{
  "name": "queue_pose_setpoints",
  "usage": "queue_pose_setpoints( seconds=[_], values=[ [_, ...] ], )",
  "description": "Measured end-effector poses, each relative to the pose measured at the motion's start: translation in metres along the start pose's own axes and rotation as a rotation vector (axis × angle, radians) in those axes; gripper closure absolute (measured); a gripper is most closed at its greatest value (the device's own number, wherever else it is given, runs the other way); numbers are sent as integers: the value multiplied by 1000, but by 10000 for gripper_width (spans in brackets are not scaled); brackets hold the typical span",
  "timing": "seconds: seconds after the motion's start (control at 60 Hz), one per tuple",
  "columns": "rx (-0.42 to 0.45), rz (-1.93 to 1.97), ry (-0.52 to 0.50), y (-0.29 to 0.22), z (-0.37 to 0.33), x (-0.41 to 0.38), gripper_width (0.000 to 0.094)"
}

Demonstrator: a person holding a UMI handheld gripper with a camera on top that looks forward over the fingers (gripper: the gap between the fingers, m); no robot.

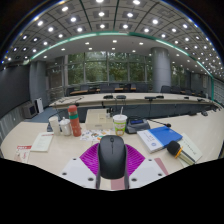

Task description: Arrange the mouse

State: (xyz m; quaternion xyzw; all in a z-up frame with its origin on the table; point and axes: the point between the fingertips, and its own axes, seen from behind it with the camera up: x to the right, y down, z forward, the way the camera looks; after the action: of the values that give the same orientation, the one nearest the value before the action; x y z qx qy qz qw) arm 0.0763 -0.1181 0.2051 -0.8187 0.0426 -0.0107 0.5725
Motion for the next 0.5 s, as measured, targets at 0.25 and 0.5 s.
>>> queue_pose_setpoints(
  seconds=[0.25, 0.5],
  values=[
    [-202, -30, 18, 129, 70, 112, 617],
    [-311, -24, -30, 191, 90, 123, 484]
  ],
)
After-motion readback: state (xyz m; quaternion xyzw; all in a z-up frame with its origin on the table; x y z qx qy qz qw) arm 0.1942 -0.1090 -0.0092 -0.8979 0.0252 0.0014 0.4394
